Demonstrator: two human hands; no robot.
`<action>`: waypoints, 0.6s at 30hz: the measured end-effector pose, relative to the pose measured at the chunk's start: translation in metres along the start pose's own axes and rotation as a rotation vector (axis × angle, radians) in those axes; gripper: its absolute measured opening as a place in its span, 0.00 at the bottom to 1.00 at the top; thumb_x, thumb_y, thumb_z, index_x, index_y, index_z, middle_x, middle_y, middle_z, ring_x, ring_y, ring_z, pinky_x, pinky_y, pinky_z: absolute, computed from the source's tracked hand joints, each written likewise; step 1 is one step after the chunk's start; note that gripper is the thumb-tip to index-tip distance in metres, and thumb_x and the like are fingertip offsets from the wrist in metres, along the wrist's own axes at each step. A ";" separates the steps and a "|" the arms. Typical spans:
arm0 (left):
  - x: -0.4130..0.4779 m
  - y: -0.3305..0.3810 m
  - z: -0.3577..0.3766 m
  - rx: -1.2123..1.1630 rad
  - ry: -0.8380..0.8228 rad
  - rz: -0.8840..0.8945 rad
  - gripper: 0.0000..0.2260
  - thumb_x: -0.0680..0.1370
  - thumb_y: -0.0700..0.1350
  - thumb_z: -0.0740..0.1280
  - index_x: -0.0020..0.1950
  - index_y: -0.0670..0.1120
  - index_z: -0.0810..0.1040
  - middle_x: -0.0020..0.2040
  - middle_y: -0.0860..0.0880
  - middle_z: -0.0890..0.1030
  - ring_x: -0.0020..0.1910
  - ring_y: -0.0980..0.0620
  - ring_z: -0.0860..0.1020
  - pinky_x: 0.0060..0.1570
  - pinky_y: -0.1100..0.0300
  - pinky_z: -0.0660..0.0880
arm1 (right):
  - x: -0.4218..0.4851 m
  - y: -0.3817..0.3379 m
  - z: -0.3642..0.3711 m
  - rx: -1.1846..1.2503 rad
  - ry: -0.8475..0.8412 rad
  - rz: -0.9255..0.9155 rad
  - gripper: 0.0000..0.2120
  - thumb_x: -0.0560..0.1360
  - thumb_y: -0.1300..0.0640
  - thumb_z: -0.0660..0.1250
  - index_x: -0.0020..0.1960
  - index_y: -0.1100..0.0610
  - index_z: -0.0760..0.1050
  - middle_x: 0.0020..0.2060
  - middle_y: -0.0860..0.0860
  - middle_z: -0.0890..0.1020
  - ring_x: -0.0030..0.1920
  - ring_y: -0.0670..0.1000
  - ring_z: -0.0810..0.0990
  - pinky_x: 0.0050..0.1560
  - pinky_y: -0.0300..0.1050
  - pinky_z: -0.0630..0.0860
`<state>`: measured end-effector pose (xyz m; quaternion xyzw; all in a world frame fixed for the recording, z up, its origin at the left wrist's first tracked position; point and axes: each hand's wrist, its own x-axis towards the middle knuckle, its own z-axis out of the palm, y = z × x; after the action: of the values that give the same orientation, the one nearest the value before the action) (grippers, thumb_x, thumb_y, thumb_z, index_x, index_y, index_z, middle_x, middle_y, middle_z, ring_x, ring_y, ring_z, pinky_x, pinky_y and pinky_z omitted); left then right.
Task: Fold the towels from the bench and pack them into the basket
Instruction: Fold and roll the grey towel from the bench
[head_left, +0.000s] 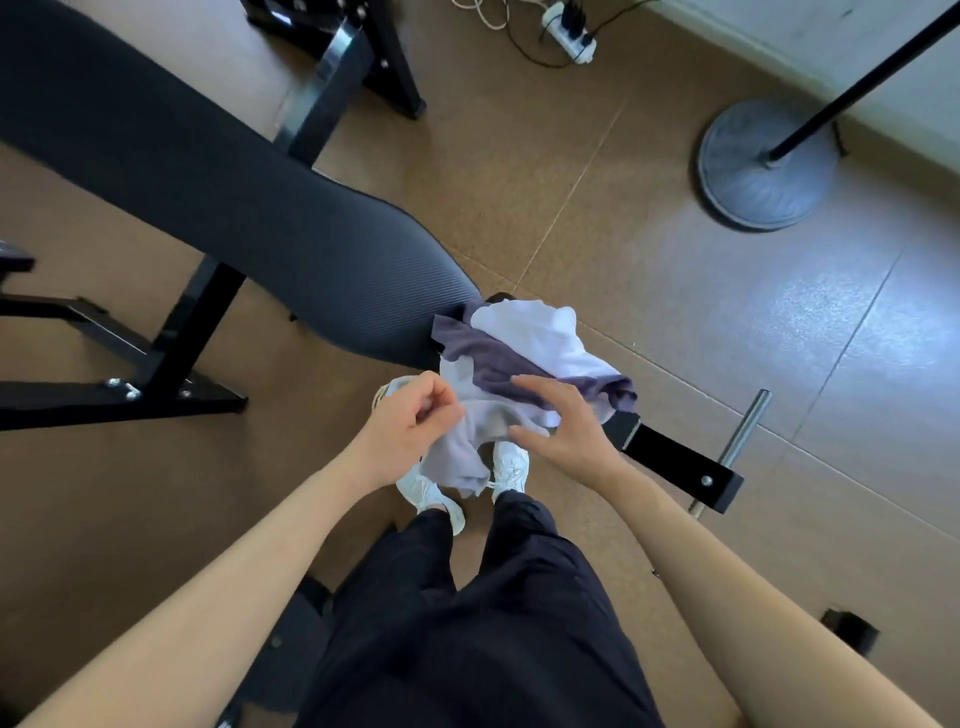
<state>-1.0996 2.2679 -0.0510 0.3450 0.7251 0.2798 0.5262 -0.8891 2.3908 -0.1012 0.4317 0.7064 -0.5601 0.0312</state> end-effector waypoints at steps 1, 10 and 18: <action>-0.008 0.003 -0.004 -0.020 0.012 0.014 0.04 0.82 0.42 0.67 0.48 0.45 0.76 0.42 0.40 0.77 0.38 0.53 0.72 0.41 0.59 0.72 | -0.003 -0.014 0.006 0.025 -0.052 -0.045 0.27 0.71 0.48 0.75 0.69 0.46 0.76 0.63 0.38 0.78 0.67 0.44 0.73 0.68 0.41 0.68; -0.074 -0.017 -0.043 -0.079 0.186 -0.033 0.03 0.80 0.47 0.71 0.49 0.50 0.79 0.42 0.50 0.81 0.40 0.52 0.76 0.43 0.59 0.74 | 0.004 -0.086 0.048 0.001 -0.049 -0.316 0.06 0.74 0.66 0.72 0.48 0.58 0.84 0.43 0.48 0.85 0.44 0.47 0.81 0.50 0.46 0.79; -0.067 -0.067 -0.045 -0.265 0.083 -0.476 0.15 0.83 0.60 0.60 0.57 0.52 0.80 0.50 0.47 0.80 0.53 0.49 0.78 0.58 0.54 0.73 | 0.009 -0.103 0.068 -0.195 -0.077 -0.582 0.06 0.74 0.66 0.74 0.48 0.57 0.83 0.44 0.49 0.84 0.45 0.49 0.82 0.47 0.49 0.81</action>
<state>-1.1426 2.1723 -0.0509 0.0816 0.7638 0.2545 0.5875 -0.9905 2.3405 -0.0525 0.1847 0.8491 -0.4908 -0.0627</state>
